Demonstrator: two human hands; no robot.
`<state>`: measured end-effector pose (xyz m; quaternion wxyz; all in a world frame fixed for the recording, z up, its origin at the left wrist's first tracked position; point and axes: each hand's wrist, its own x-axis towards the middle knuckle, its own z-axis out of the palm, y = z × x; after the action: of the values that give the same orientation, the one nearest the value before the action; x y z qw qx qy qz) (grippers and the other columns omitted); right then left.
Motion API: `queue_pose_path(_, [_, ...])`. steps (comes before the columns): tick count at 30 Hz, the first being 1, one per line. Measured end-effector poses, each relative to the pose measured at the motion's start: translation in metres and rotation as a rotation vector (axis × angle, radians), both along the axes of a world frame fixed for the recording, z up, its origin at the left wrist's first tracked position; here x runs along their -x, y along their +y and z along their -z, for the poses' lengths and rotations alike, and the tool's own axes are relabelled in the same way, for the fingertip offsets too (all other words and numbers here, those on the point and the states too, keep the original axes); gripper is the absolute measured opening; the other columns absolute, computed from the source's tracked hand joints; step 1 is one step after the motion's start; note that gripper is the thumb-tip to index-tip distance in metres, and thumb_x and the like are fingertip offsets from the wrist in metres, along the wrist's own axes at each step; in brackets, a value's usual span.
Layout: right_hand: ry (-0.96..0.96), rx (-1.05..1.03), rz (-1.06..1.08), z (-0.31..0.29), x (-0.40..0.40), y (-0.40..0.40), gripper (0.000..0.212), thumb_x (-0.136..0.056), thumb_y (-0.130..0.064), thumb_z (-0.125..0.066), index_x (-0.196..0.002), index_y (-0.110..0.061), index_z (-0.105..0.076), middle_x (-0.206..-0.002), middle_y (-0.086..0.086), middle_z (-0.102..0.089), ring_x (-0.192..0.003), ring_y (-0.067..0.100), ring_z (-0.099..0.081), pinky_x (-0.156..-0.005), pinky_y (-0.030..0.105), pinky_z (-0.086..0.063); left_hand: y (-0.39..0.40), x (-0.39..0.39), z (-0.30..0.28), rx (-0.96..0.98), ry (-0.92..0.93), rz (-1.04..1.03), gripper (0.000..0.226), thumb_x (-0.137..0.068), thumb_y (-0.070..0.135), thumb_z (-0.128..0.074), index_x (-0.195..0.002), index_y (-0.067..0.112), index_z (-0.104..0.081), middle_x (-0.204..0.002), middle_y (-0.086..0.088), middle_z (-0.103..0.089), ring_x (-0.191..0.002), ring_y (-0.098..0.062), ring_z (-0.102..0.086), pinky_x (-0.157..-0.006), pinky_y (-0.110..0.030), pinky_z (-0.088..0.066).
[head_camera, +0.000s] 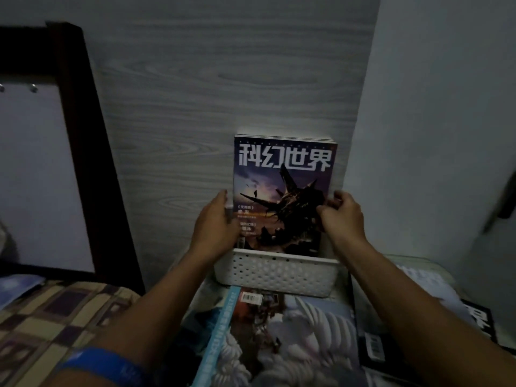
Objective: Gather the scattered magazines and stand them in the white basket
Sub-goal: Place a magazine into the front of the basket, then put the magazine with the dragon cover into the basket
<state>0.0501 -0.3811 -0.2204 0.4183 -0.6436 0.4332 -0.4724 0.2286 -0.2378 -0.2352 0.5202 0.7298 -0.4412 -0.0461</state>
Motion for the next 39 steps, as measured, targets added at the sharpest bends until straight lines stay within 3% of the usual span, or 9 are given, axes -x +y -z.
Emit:
queue_pose_path(3, [-0.121, -0.036, 0.071, -0.005, 0.021, 0.014, 0.050, -0.084, -0.008, -0.060, -0.133, -0.015, -0.051, -0.132, 0.007, -0.058, -0.112, 0.024, -0.059, -0.094, 0.039, -0.051, 0.025, 0.026, 0.002, 0.125, -0.166, -0.150, 0.051, -0.092, 0.018, -0.060, -0.140, 0.017, -0.043, -0.138, -0.008, -0.050, -0.124, -0.025, -0.047, -0.103, -0.044, -0.042])
queue_pose_path(7, [-0.028, 0.078, 0.078, -0.008, 0.071, 0.050, 0.036, -0.085, -0.015, -0.065, -0.121, -0.016, -0.060, -0.119, 0.002, -0.065, -0.105, 0.014, -0.058, -0.087, 0.025, -0.043, 0.076, 0.072, 0.001, 0.155, -0.456, 0.026, 0.033, -0.083, 0.013, -0.060, -0.116, 0.013, -0.061, -0.112, -0.009, -0.063, -0.102, -0.025, -0.058, -0.087, -0.037, -0.048])
queue_pose_path(10, [0.011, 0.038, -0.017, -0.005, 0.117, 0.086, 0.021, -0.085, -0.012, -0.066, -0.104, -0.020, -0.066, -0.107, 0.001, -0.069, -0.097, 0.017, -0.062, -0.081, 0.030, -0.049, 0.109, 0.118, -0.004, -0.077, -0.371, 0.309, 0.016, -0.083, 0.031, -0.064, -0.095, 0.021, -0.068, -0.086, 0.001, -0.071, -0.078, -0.015, -0.065, -0.072, -0.033, -0.053])
queue_pose_path(16, [0.260, -0.006, -0.218, 0.015, 0.215, 0.146, 0.020, -0.084, -0.010, -0.070, -0.077, -0.028, -0.067, -0.086, -0.001, -0.070, -0.076, 0.008, -0.063, -0.069, 0.023, -0.047, 0.131, 0.216, 0.004, -0.802, -0.553, 0.632, 0.076, -0.054, 0.087, -0.060, -0.100, 0.027, -0.059, -0.095, 0.005, -0.061, -0.083, -0.015, -0.060, -0.069, -0.033, -0.051])
queue_pose_path(22, [0.717, 0.143, -0.488, 0.015, 0.285, 0.171, 0.030, -0.081, -0.027, -0.075, -0.108, -0.030, -0.062, -0.103, -0.010, -0.066, -0.094, 0.009, -0.065, -0.086, 0.030, -0.054, 0.131, 0.236, -0.005, -0.836, -0.475, 0.529, 0.116, -0.052, 0.068, -0.081, -0.145, 0.023, -0.029, -0.151, -0.003, -0.042, -0.130, -0.027, -0.047, -0.098, -0.033, -0.041])
queue_pose_path(25, [0.981, 0.230, -0.606, 0.012, 0.304, 0.182, 0.052, -0.081, -0.043, -0.071, -0.128, -0.031, -0.054, -0.127, -0.011, -0.056, -0.113, 0.008, -0.055, -0.098, 0.029, -0.047, 0.137, 0.244, -0.013, -0.795, -0.503, 0.491, 0.083, -0.054, 0.063, -0.083, -0.121, 0.026, -0.054, -0.125, 0.000, -0.062, -0.105, -0.018, -0.060, -0.082, -0.029, -0.049])
queue_pose_path(29, [1.075, 0.412, -0.693, 0.010, 0.308, 0.206, 0.075, -0.079, -0.063, -0.064, -0.144, -0.041, -0.034, -0.157, -0.014, -0.026, -0.141, 0.008, -0.027, -0.116, 0.030, -0.027, 0.148, 0.234, -0.030, -0.797, -0.129, 0.534, 0.027, -0.078, 0.042, -0.077, -0.079, 0.020, -0.063, -0.070, 0.008, -0.066, -0.060, -0.004, -0.059, -0.054, -0.018, -0.046])
queue_pose_path(34, [1.004, 0.545, -0.908, 0.010, 0.294, 0.244, 0.105, -0.065, -0.079, -0.063, -0.142, -0.064, 0.008, -0.154, -0.036, 0.019, -0.142, -0.010, 0.017, -0.114, 0.030, 0.000, 0.173, 0.201, -0.061, -0.560, 0.360, 0.388, 0.028, -0.092, 0.014, -0.063, -0.065, 0.013, -0.058, -0.052, 0.000, -0.061, -0.043, -0.010, -0.054, -0.043, -0.017, -0.043])
queue_pose_path(39, [0.651, 0.928, -0.518, 0.011, 0.254, 0.244, 0.070, -0.077, -0.010, -0.064, -0.143, -0.026, -0.047, -0.148, -0.004, -0.048, -0.132, 0.017, -0.049, -0.108, 0.031, -0.038, 0.203, 0.174, -0.095, -0.212, 0.764, 0.364, 0.023, -0.095, -0.002, -0.050, -0.108, 0.013, -0.062, -0.087, -0.016, -0.070, -0.065, -0.023, -0.066, -0.054, -0.026, -0.057])
